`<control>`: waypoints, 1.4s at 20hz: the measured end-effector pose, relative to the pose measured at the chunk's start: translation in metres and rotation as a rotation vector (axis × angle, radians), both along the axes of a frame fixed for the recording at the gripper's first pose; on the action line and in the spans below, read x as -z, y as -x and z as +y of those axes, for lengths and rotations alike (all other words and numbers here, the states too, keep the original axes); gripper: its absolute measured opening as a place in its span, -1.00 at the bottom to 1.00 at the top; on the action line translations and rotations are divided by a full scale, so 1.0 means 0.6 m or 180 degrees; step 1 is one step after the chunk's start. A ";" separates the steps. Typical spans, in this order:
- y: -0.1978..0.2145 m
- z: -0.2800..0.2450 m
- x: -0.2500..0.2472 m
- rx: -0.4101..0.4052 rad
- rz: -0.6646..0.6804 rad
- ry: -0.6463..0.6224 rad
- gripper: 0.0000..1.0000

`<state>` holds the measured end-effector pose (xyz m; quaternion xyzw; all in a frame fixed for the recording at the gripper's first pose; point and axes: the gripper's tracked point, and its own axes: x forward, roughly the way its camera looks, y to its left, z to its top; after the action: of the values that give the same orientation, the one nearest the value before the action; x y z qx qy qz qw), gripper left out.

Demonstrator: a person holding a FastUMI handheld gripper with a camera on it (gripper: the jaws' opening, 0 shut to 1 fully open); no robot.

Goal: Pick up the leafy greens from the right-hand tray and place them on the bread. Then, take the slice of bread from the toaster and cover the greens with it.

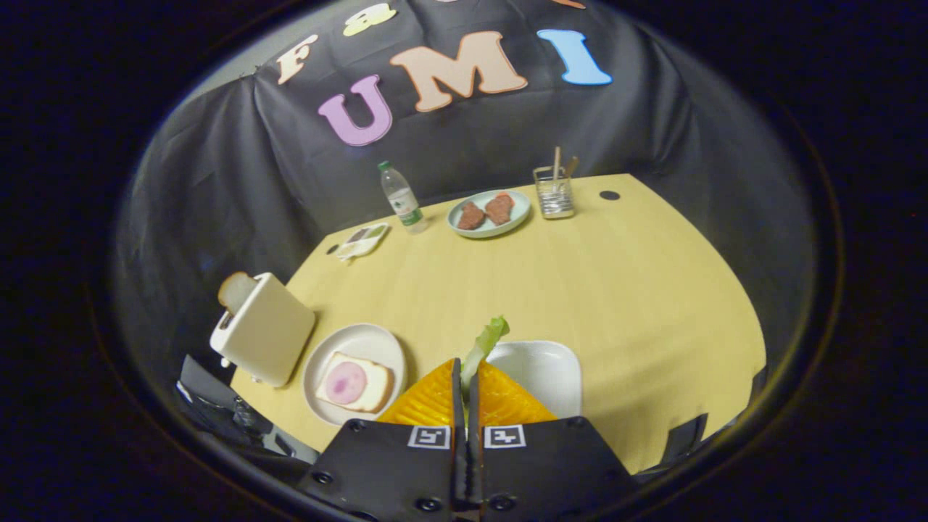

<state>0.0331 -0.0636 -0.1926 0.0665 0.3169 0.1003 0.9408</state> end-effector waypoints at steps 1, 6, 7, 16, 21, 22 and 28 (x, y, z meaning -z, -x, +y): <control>0.001 0.029 -0.006 -0.0076 -0.0014 -0.0062 -0.91; 0.016 0.185 -0.015 -0.0588 0.0008 -0.0281 -0.93; 0.018 0.213 -0.014 -0.0686 0.0030 -0.0314 -0.93; 0.019 0.358 0.079 -0.0905 0.0423 -0.0501 -0.93; 0.003 0.295 0.158 -0.0506 0.0597 -0.0024 -0.93; 0.003 0.284 0.167 -0.0448 0.0631 0.0060 -0.93; 0.002 0.245 0.205 -0.0246 0.0714 0.0410 -0.89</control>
<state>0.0319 0.0831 -0.3156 0.0045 0.4283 0.1079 0.8972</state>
